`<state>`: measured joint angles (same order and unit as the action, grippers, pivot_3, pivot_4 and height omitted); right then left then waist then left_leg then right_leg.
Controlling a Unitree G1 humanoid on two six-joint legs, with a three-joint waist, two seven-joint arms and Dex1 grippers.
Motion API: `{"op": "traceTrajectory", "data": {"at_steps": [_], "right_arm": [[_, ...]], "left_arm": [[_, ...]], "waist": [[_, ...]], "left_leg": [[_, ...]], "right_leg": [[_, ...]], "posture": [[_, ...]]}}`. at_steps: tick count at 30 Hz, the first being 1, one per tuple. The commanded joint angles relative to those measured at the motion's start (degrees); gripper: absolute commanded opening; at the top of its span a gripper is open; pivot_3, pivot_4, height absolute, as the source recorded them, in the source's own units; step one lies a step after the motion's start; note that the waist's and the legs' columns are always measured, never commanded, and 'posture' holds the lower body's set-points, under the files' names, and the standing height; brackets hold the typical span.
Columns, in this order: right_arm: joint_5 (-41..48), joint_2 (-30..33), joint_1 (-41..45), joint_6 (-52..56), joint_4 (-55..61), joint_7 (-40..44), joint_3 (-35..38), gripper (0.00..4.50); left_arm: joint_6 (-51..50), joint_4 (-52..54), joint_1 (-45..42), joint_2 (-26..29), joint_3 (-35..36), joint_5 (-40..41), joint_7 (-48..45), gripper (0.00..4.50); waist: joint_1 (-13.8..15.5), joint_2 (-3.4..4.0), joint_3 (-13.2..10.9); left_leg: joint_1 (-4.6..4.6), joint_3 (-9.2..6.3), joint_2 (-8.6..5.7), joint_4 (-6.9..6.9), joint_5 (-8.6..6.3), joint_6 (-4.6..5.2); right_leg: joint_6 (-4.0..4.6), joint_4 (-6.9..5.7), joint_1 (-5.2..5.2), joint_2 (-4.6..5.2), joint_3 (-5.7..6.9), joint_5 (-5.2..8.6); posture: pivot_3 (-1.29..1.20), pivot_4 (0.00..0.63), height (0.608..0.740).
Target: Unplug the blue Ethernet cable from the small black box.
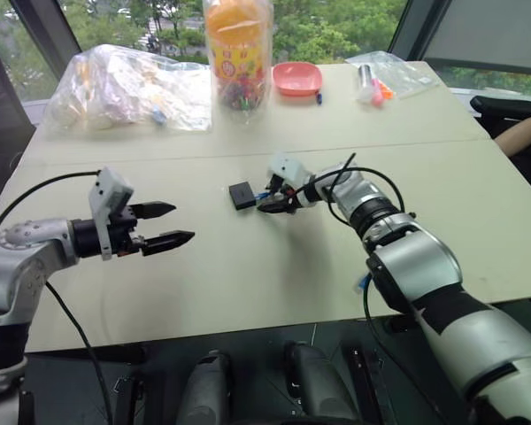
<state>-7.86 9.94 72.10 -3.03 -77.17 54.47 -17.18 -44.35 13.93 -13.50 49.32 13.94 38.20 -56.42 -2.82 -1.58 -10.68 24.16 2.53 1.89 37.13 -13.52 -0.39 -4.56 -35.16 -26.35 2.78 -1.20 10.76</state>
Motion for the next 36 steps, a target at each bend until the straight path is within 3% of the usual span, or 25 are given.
{"op": "traceTrajectory", "data": {"at_steps": [1, 3, 6, 11, 16, 20, 27, 35, 36], "right_arm": [[-1.93, -0.79, 1.14, -1.34, -0.52, 0.5, 1.1, 0.92], [-2.1, -1.07, 1.03, -1.78, -0.38, 0.65, 2.0, 0.04], [-4.89, -0.12, 0.86, -4.52, 0.14, -2.71, 0.94, 0.04], [-10.79, 4.75, 0.75, -16.22, 3.89, -17.17, -1.14, 0.04], [-17.69, 13.31, -6.0, -28.63, 18.22, -30.79, -3.45, 0.04], [-18.74, 17.54, -12.8, -29.91, 30.01, -31.68, -2.79, 0.04], [-19.0, 19.84, -18.65, -26.24, 41.48, -32.2, -0.95, 0.04], [-18.84, 20.34, -21.39, -22.78, 48.48, -31.9, -0.67, 0.04], [-18.83, 20.4, -21.88, -22.42, 49.27, -31.8, -0.67, 0.01]], "left_arm": [[-0.69, 2.41, 0.41, 0.6, 4.24, 1.63, 2.07, 4.5], [-0.89, 2.42, 0.42, 0.5, 4.34, 1.92, 2.5, 4.5], [-0.04, 0.91, -0.88, 0.52, 3.33, 1.25, 2.43, 4.5], [1.92, -10.13, -9.29, -1.83, 1.94, 0.04, 2.86, 4.5], [2.03, -28.83, -25.7, -7.66, -2.53, -0.5, -2.14, 4.5], [8.1, -46.47, -39.38, -14.28, -8.66, -6.73, -7.41, 4.5], [20.98, -75.99, -57.37, -24.95, -9.95, -14.4, -11.54, 4.5], [28.63, -86.29, -63.7, -30.56, -7.56, -18.68, -10.1, 4.5], [28.97, -86.76, -64.14, -31.11, -6.96, -18.73, -9.54, 4.24]], "waist": [[0.13, 0.0, 0.0], [0.14, 0.0, 0.0], [0.1, 0.0, 0.0], [0.39, 0.01, -0.01], [0.67, -0.07, 0.04], [0.44, -0.08, 0.05], [-0.34, -0.08, 0.04], [-0.17, -0.1, 0.03], [-0.04, -0.1, 0.03]], "left_leg": [[-0.05, -0.05, 0.04, -0.01, 0.03, -0.04], [-0.18, -0.09, 0.06, -0.01, 0.09, -0.12], [-0.28, -0.08, 0.06, -0.01, 0.19, -0.27], [-0.15, -0.09, 0.02, 0.0, 0.32, -0.47], [-0.02, -0.09, -0.03, 0.0, 0.32, -0.48], [0.02, -0.09, -0.06, 0.0, 0.32, -0.48], [0.03, -0.06, -0.06, 0.01, 0.33, -0.45], [0.04, -0.1, -0.05, 0.01, 0.31, -0.43], [0.05, -0.1, -0.06, 0.02, 0.32, -0.43]], "right_leg": [[0.12, -0.02, 0.03, -0.09, 0.0, 0.07], [0.18, -0.13, 0.1, -0.14, 0.0, 0.06], [0.26, -0.19, 0.14, -0.15, -0.03, 0.02], [0.25, -0.18, 0.07, -0.12, -0.03, 0.03], [0.05, -0.09, 0.05, -0.09, -0.04, -0.05], [-0.04, -0.04, 0.07, -0.1, -0.05, -0.08], [-0.09, -0.06, -0.01, -0.17, -0.1, -0.1], [-0.12, -0.07, 0.0, -0.19, -0.11, -0.09], [-0.12, -0.07, 0.0, -0.18, -0.11, -0.09]], "posture": [[0.0, 0.15, 0.74], [0.0, 0.15, 0.74], [0.0, 0.15, 0.74], [0.0, 0.15, 0.74], [0.0, 0.15, 0.74], [0.0, 0.15, 0.74], [0.0, 0.15, 0.74], [0.0, 0.15, 0.74], [0.0, 0.15, 0.74]]}}
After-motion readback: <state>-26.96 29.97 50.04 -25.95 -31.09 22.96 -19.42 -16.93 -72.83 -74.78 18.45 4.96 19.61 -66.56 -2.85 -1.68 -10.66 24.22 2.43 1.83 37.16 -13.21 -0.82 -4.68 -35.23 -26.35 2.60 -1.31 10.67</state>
